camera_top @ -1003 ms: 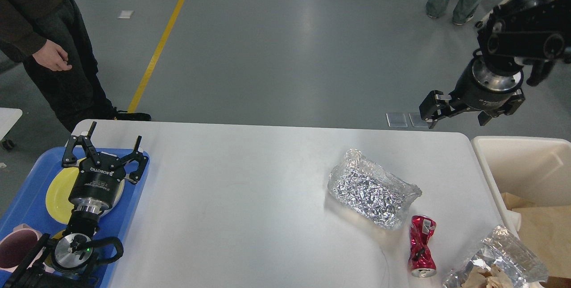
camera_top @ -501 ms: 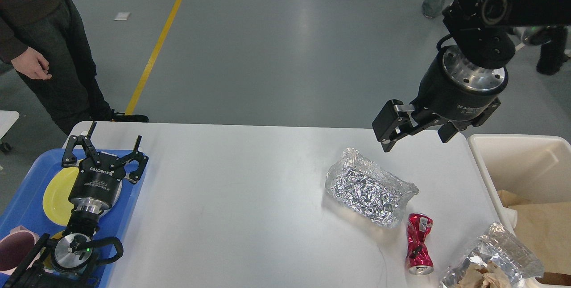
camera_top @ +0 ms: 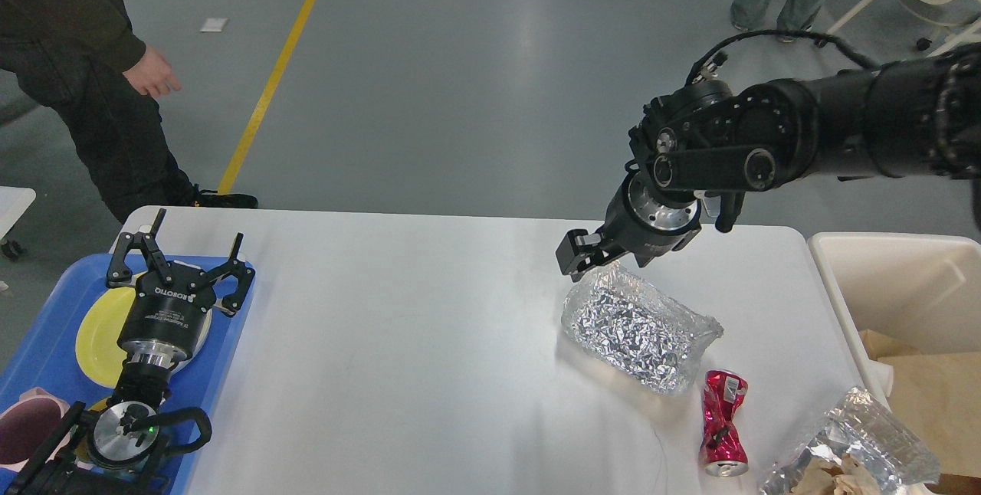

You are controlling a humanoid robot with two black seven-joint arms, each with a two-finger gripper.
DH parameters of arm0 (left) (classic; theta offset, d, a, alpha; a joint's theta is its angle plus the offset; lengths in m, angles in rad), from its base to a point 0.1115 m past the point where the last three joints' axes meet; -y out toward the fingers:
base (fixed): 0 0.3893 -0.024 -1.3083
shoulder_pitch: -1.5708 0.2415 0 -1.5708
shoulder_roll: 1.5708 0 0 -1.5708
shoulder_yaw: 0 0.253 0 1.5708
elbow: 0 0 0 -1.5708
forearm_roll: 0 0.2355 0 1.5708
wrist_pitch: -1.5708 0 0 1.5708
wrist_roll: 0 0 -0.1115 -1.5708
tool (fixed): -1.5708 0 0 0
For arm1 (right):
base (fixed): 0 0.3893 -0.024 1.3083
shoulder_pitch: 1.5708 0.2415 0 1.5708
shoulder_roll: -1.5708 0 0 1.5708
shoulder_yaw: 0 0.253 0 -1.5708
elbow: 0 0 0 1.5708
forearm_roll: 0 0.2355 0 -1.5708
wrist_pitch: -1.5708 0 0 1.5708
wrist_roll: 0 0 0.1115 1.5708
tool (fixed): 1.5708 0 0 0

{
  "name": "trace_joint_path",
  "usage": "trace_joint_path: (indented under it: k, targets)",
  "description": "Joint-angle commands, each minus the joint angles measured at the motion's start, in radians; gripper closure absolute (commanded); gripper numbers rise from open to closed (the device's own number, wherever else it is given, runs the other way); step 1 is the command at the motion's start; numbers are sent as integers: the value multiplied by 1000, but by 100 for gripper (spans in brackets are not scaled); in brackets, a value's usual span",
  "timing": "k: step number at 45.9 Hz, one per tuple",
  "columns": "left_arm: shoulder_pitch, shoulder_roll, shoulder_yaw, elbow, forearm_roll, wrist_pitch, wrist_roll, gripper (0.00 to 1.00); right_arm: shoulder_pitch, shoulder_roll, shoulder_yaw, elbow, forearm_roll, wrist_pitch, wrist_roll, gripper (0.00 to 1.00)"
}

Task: Tidy desktop
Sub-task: 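Lower the right gripper and grasp the crumpled foil, then lift the foil and carry it toward the white bin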

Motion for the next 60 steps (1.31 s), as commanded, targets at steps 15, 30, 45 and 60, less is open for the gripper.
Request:
trace_joint_path:
  k: [15,30,45,60]
  targets:
    - [0,-2,2,0,0,0,0,4,-424,162,27,-219,-384,-186,-2,10]
    - [0,-2,2,-1,0,0,0,4,-584,214,14,-437,-393,-197,0,15]
    - [0,0,2,-1,0,0,0,4,-613,207,-1,-452,-396,-200,0,67]
    - [0,-2,2,0,0,0,0,4,-631,205,30,-441,-277,-214,1,100]
